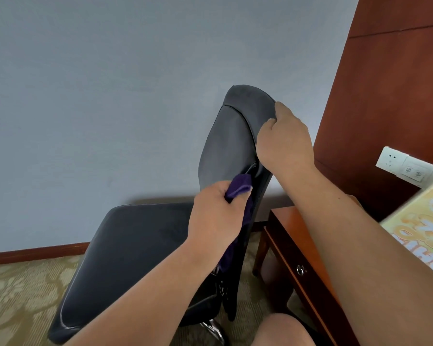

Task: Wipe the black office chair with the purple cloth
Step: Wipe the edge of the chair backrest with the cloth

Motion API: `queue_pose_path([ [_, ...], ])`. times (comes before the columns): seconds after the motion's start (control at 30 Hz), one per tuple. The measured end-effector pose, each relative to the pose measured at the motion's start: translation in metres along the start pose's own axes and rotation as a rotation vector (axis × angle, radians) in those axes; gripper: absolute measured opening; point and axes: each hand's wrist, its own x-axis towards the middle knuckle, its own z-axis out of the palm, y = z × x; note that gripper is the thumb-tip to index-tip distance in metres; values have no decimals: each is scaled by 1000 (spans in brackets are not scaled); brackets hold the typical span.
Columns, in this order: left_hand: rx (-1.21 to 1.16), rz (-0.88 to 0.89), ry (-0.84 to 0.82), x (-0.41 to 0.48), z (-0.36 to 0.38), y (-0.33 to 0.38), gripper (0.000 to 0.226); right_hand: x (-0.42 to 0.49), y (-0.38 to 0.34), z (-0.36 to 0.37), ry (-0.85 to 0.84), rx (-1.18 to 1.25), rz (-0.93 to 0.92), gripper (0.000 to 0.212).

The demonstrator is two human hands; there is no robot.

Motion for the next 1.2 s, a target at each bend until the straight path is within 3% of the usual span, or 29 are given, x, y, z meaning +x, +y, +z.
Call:
queue_pose_path([
  [0.1, 367, 193, 20, -5, -1, -22, 22, -2, 0, -2, -7, -25, -21, 45],
  [0.3, 445, 183, -12, -10, -3, -42, 26, -3, -1, -5, -23, -72, -51, 42],
  [0.37, 422, 134, -27, -11, -6, -41, 20, -2, -1, -4, -11, -44, -40, 46],
  [0.47, 200, 31, -26, -6, -6, -24, 30, -1, -2, -3, -13, -13, -17, 48],
  [0.57, 59, 31, 14, 2, -5, 5, 28, 0, 0, -2, -12, 12, -6, 49],
  [0.67, 78, 98, 22, 4, -6, 9, 22, 1, 2, -2, -14, 31, -1, 48],
  [0.8, 422, 230, -34, -2, -7, -32, 20, 0, 2, -2, -17, -5, -23, 45],
  [0.9, 507, 217, -50, -8, -8, -59, 23, 1, 1, -1, -13, -5, -16, 45],
  [1.03, 436, 119, -68, -11, -8, -60, 14, 4, 2, 0, -10, 37, 10, 38],
  [1.2, 164, 17, -34, 3, -1, -22, 31, 4, 1, -2, -24, 73, -9, 39],
])
